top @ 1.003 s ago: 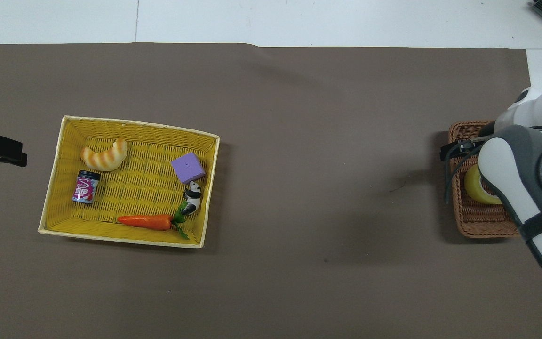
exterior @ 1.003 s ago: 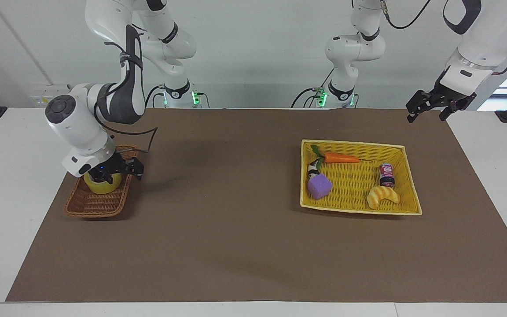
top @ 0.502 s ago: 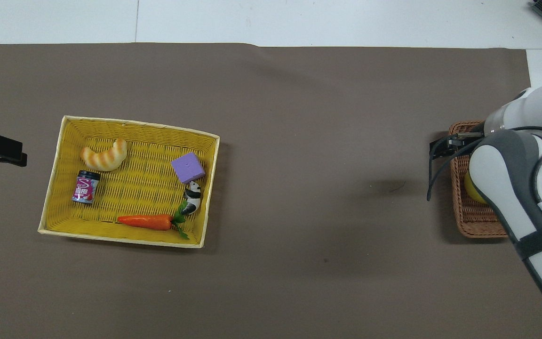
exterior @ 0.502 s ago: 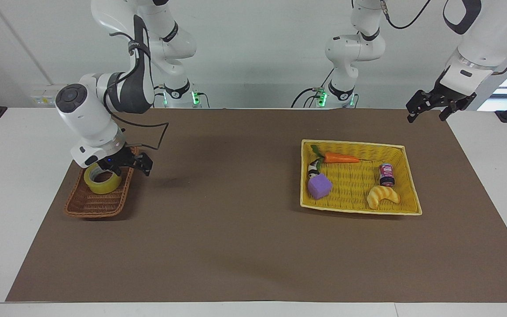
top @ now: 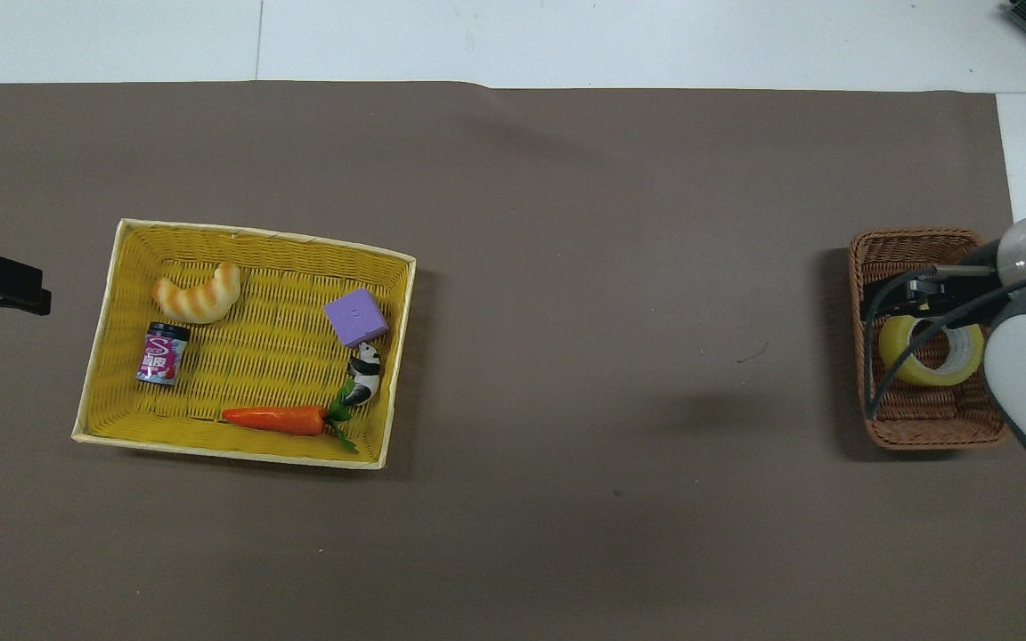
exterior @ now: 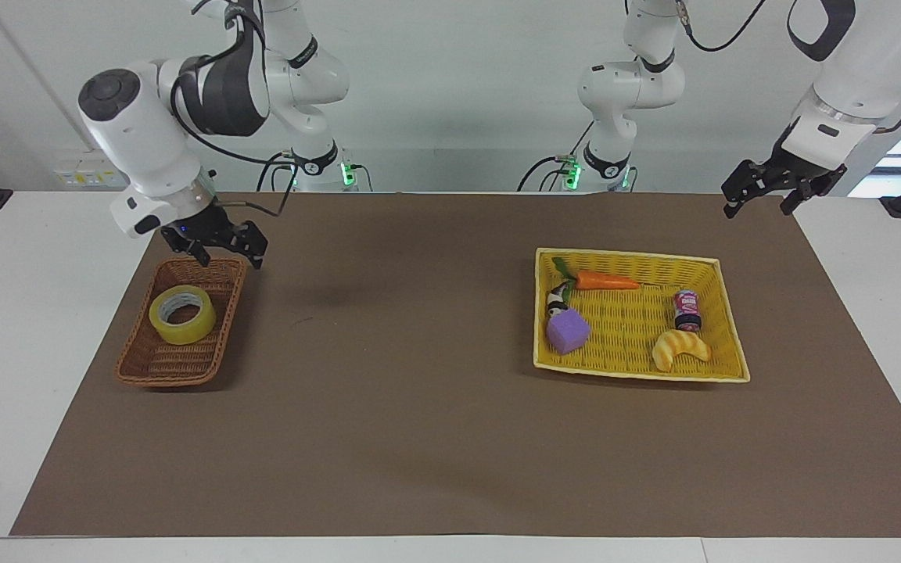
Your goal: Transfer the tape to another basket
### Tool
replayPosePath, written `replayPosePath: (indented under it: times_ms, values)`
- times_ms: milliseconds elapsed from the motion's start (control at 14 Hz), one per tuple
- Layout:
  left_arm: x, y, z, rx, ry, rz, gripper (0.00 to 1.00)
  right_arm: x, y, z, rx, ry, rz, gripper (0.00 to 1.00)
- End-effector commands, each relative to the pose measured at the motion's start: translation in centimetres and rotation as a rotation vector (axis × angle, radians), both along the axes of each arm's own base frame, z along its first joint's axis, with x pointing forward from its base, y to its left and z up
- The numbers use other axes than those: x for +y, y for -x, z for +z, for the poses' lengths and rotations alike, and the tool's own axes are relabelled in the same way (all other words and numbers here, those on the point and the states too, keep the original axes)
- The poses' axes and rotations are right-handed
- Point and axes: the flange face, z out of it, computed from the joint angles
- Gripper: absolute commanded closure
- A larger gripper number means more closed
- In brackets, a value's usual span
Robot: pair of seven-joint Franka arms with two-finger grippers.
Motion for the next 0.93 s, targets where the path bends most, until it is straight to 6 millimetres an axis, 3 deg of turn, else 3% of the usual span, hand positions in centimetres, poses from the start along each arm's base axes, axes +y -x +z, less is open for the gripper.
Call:
replayPosePath:
  times_ms: [0,143,287,573,860]
  values:
    - [0.4,0.2,0.4,-0.014,-0.019,0.002,0.0,-0.7,1.0,5.1,-0.005,0.041,-0.005,0.0]
    - [0.4,0.3,0.6,-0.017,-0.019,0.002,0.0,-1.1,1.5,9.3,-0.021,0.046,-0.014,0.0]
    - [0.4,0.2,0.5,-0.016,-0.019,0.002,0.0,-1.4,2.1,11.3,-0.014,0.095,-0.01,0.0]
    - [0.4,0.3,0.6,-0.019,-0.019,0.002,0.0,-0.9,4.3,10.8,0.028,0.05,-0.008,0.0]
    - [0.4,0.3,0.7,-0.02,-0.019,0.003,0.0,-1.2,4.0,10.8,-0.006,0.054,0.037,0.0]
